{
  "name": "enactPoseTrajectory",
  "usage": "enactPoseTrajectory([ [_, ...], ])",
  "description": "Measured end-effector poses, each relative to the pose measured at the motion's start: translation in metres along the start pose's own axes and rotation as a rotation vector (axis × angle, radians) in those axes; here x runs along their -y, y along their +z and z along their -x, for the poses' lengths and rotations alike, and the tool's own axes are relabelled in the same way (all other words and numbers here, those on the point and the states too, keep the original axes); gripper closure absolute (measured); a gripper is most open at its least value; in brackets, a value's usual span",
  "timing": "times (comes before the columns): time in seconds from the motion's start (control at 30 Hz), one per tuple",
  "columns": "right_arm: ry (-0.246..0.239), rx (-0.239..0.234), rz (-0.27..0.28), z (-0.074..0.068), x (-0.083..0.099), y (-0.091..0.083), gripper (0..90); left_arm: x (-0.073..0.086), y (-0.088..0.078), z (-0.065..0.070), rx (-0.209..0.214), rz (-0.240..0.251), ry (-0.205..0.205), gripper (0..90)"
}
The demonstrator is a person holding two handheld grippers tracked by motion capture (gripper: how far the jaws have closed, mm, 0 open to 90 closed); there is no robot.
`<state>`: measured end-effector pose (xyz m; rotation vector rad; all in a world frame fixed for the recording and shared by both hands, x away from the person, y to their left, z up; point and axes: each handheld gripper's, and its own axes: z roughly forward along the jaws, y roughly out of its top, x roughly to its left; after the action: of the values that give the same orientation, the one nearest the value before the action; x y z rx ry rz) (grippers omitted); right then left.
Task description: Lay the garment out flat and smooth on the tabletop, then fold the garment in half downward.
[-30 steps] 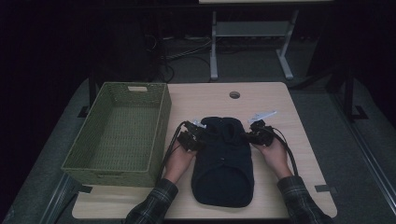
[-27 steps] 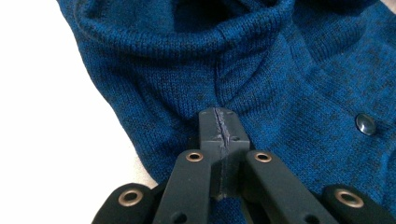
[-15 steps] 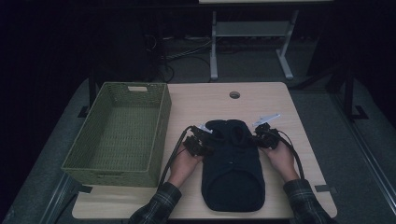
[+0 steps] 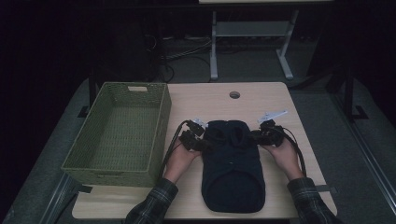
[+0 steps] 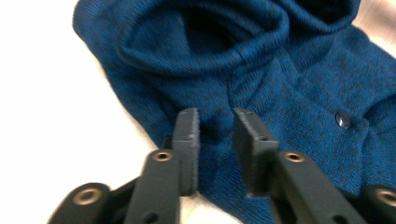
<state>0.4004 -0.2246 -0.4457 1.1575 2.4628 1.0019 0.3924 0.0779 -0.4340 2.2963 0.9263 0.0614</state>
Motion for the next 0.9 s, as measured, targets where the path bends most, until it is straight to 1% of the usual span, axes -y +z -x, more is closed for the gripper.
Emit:
enactPoseTrajectory([
  [0.03,0.001,0.006,0.007,0.001,-0.001,-0.002,61.5,-0.002,-0.002,-0.001,-0.003,-0.003,0.000,63.2],
  [0.13,0.009,0.001,0.022,0.005,-0.004,-0.006,57.3,-0.009,-0.008,-0.006,-0.003,0.013,-0.002,54.9],
  [0.17,0.007,0.006,0.027,0.006,-0.006,-0.006,56.1,-0.012,-0.009,-0.008,-0.001,0.014,-0.004,53.1],
  [0.23,0.007,0.007,0.023,0.007,-0.008,-0.007,54.9,-0.017,-0.012,-0.011,-0.002,0.015,0.009,50.5],
  [0.3,0.001,0.010,0.027,0.008,-0.012,-0.009,53.7,-0.023,-0.014,-0.013,-0.006,0.024,0.009,48.2],
  [0.33,-0.001,0.008,0.030,0.008,-0.014,-0.009,53.0,-0.025,-0.015,-0.015,-0.009,0.022,0.021,46.8],
  [0.4,-0.003,0.011,0.031,0.009,-0.018,-0.010,52.4,-0.031,-0.017,-0.019,-0.012,0.026,0.028,46.0],
  [0.47,-0.003,0.008,0.027,0.011,-0.021,-0.010,51.6,-0.036,-0.018,-0.022,-0.010,0.034,0.027,44.9],
  [0.53,0.000,0.004,0.035,0.013,-0.025,-0.010,51.5,-0.041,-0.018,-0.026,-0.005,0.040,0.024,44.2],
  [0.57,0.004,0.003,0.033,0.014,-0.027,-0.010,51.6,-0.043,-0.019,-0.028,-0.006,0.034,0.030,44.0],
  [0.63,0.001,0.006,0.032,0.016,-0.030,-0.010,51.4,-0.049,-0.020,-0.032,-0.009,0.045,0.024,43.5],
  [0.67,0.006,0.002,0.031,0.017,-0.032,-0.010,51.2,-0.052,-0.021,-0.035,-0.012,0.044,0.025,43.3],
  [0.73,0.004,0.000,0.031,0.020,-0.036,-0.009,51.1,-0.058,-0.021,-0.038,-0.024,0.059,0.024,43.2],
  [0.83,0.011,0.002,0.031,0.025,-0.041,-0.008,51.1,-0.066,-0.019,-0.044,-0.037,0.059,0.024,43.3],
  [0.87,0.016,0.003,0.030,0.026,-0.042,-0.007,51.0,-0.069,-0.018,-0.047,-0.039,0.052,0.031,43.3],
  [0.9,0.022,-0.003,0.029,0.028,-0.044,-0.006,51.0,-0.071,-0.015,-0.048,-0.042,0.049,0.029,43.3],
])
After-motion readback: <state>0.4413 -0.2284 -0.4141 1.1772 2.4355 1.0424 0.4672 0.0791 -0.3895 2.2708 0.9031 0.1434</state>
